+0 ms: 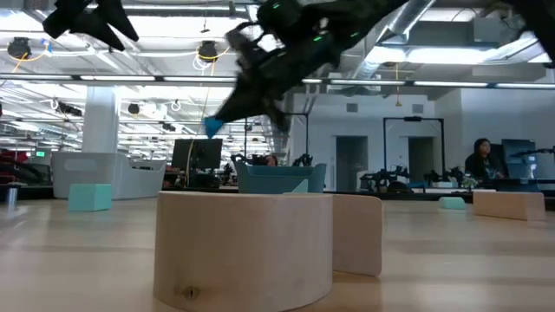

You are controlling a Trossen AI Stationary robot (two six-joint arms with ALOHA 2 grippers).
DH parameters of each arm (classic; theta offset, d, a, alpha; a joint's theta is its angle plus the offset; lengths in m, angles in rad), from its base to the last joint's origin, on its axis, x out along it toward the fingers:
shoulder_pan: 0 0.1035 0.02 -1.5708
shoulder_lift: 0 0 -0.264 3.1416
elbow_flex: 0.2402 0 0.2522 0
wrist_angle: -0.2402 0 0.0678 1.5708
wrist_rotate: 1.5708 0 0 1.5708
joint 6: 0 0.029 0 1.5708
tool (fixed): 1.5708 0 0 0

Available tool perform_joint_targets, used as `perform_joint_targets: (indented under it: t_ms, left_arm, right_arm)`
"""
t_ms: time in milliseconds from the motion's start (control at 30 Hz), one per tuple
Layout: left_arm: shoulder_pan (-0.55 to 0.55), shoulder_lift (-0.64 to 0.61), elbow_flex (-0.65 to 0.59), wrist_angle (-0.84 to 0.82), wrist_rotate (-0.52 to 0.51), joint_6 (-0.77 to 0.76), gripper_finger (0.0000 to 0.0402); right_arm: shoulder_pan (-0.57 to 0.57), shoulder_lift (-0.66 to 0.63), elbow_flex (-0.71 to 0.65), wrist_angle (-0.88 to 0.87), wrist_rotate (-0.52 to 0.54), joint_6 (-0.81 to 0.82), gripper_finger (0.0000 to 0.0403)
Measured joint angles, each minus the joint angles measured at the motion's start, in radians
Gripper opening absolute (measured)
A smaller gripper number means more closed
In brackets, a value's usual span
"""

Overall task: Sort & place blocks by color
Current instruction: Put the blue block into the gray bin

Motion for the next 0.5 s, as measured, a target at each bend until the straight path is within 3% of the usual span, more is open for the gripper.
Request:
perform_joint_targets:
  t_ms: [167,367,500]
  left_arm:
    - [0.164,-0.058,0.0,0.039,0.132,0.202,0.019]
    - [0.34,-0.101,0.0,0.121,0.391,0.403,0.019]
    - [0.416,-0.103,0.0,0.128,0.461,0.487,0.019]
  right_arm:
    - [-0.066,0.165,0.251,-0.039,-0.026,0.0,0.0014]
    - [-0.1,0.374,0.577,-0.064,-0.062,0.001,0.0014]
    - [-0.101,0.511,0.79,-0.086,-0.066,0.001,0.0014]
